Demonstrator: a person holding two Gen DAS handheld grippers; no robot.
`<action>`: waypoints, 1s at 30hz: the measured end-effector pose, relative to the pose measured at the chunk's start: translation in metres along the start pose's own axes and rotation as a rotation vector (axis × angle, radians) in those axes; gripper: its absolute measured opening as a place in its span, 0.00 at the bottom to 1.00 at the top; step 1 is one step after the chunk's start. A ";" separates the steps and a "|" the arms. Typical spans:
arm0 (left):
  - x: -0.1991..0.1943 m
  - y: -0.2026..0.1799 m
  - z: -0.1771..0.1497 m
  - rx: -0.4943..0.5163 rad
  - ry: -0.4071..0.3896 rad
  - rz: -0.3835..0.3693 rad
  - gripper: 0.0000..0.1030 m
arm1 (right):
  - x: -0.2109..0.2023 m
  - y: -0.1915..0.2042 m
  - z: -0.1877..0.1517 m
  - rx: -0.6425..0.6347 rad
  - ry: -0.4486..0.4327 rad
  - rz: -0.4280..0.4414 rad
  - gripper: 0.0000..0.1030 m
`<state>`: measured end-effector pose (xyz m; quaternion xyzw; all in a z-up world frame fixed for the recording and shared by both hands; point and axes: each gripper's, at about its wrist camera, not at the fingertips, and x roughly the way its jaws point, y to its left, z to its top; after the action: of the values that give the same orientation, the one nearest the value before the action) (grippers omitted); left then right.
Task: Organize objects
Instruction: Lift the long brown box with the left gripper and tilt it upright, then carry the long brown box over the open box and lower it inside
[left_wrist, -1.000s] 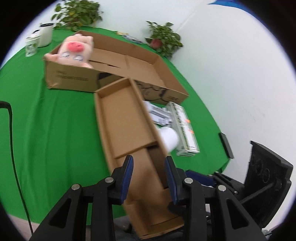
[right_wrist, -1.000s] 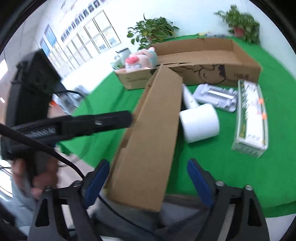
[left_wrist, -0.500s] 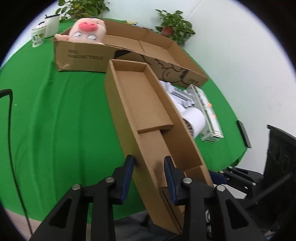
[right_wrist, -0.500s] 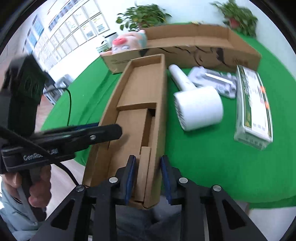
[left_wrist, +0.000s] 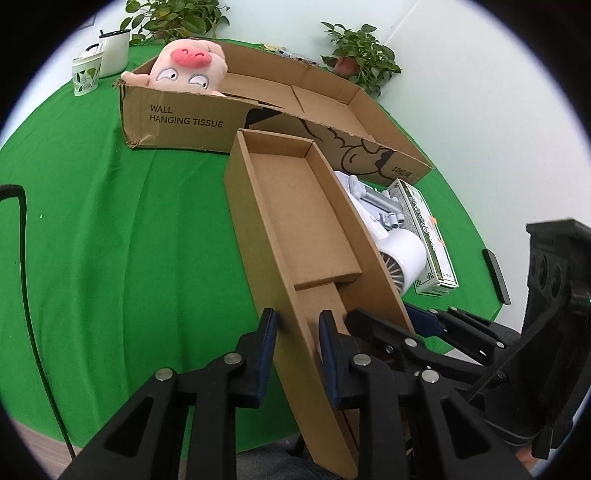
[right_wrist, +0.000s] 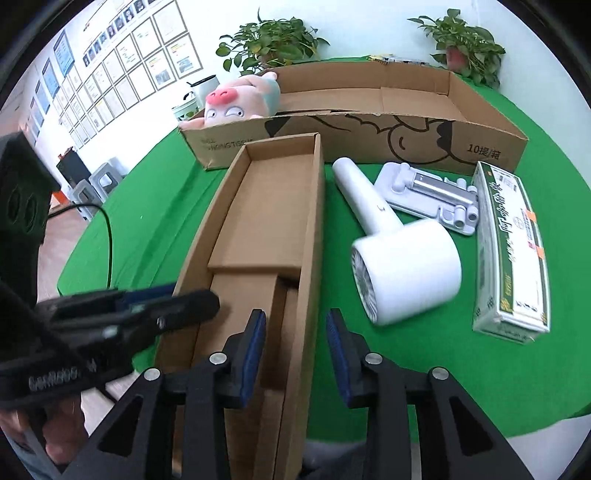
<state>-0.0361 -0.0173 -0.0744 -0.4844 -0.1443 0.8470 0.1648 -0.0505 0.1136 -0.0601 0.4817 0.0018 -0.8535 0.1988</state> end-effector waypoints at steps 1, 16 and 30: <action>0.000 -0.001 0.000 0.001 -0.003 0.005 0.21 | 0.002 0.001 0.001 -0.004 0.002 -0.003 0.24; -0.025 -0.024 0.004 0.070 -0.121 0.067 0.16 | -0.025 0.015 -0.004 -0.034 -0.133 -0.113 0.09; -0.064 -0.063 0.066 0.202 -0.288 0.088 0.13 | -0.083 0.019 0.044 -0.026 -0.377 -0.197 0.08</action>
<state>-0.0539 0.0068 0.0326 -0.3449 -0.0596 0.9242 0.1531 -0.0421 0.1160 0.0356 0.3084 0.0226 -0.9437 0.1173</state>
